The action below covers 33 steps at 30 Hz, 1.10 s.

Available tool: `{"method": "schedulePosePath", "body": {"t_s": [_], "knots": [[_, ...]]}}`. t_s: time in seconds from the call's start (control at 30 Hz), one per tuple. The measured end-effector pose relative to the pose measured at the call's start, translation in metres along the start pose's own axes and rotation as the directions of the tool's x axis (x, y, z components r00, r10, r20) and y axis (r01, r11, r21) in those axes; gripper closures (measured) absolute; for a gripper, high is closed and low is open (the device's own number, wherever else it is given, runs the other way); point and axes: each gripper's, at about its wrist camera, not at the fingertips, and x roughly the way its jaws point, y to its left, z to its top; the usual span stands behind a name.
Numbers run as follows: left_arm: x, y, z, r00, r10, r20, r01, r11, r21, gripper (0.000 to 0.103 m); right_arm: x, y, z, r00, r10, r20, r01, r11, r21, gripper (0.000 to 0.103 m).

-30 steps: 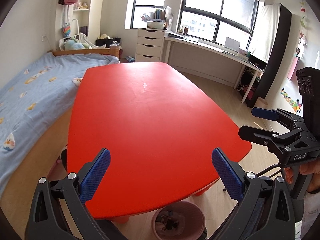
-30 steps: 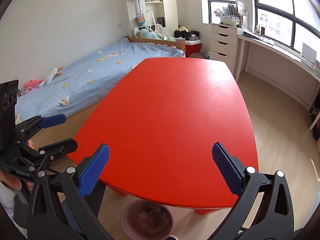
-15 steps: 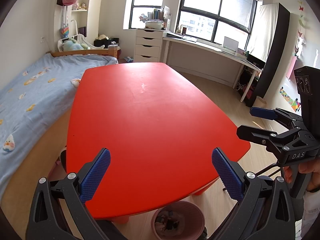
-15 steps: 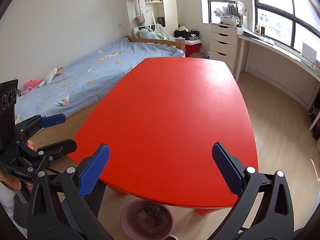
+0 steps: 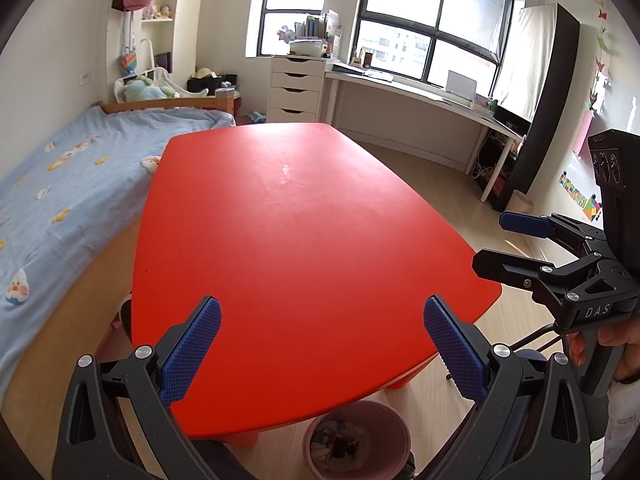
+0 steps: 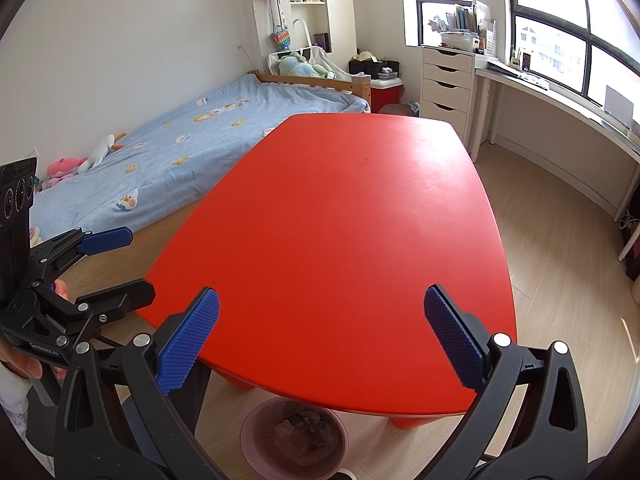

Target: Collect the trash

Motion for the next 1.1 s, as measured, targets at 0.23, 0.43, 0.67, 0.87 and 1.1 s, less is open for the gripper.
{"method": "schedulePosePath", "body": {"t_s": [0.23, 0.43, 0.67, 0.87, 1.1], "knots": [[0.0013, 0.0007, -0.0009, 1.0, -0.001, -0.002, 0.001, 1.0, 0.003, 0.006, 0.0022, 0.0, -0.0023, 1.0, 0.0, -0.003, 0.0, 1.0, 0.001, 0.003], [0.0012, 0.0002, -0.0009, 1.0, 0.0, -0.003, 0.0, 1.0, 0.002, 0.006, 0.0029, 0.0002, -0.0039, 1.0, 0.0, -0.002, 0.0, 1.0, 0.0, 0.003], [0.0051, 0.0023, -0.0029, 1.0, 0.002, -0.009, -0.002, 1.0, 0.0, 0.006, 0.0036, 0.0005, -0.0054, 1.0, 0.0, -0.004, 0.0, 1.0, 0.0, 0.003], [0.007, 0.0043, 0.0004, 1.0, 0.0, -0.008, 0.0, 1.0, 0.0, 0.006, 0.0035, 0.0006, -0.0049, 1.0, -0.001, -0.005, 0.001, 1.0, 0.0, 0.003], [0.0082, 0.0027, 0.0008, 1.0, 0.008, -0.012, -0.007, 1.0, 0.02, 0.006, 0.0035, 0.0008, -0.0049, 1.0, -0.001, -0.005, 0.001, 1.0, 0.0, 0.003]]}}
